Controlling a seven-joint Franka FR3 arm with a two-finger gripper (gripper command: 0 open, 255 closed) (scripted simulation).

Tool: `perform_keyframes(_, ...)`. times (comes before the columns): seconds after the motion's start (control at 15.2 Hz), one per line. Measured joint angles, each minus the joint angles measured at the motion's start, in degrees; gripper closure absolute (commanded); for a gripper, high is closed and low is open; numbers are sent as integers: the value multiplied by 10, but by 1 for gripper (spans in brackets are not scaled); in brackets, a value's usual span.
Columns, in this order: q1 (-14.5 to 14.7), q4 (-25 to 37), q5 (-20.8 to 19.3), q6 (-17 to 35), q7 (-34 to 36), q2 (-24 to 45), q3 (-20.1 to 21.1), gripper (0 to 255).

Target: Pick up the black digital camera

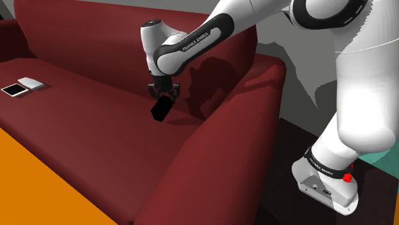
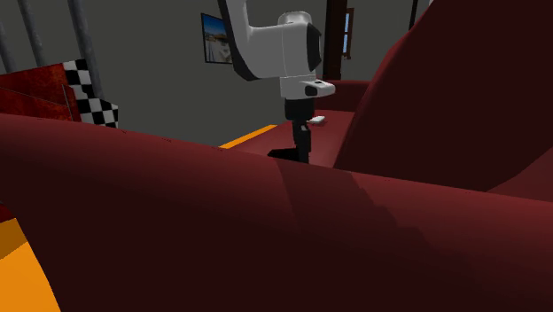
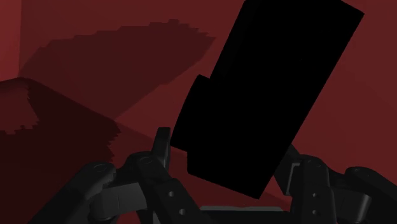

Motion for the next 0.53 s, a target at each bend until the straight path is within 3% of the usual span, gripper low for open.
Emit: perform_keyframes(0.53, -4, 22, 15, -46, -12, -26, 8, 255)
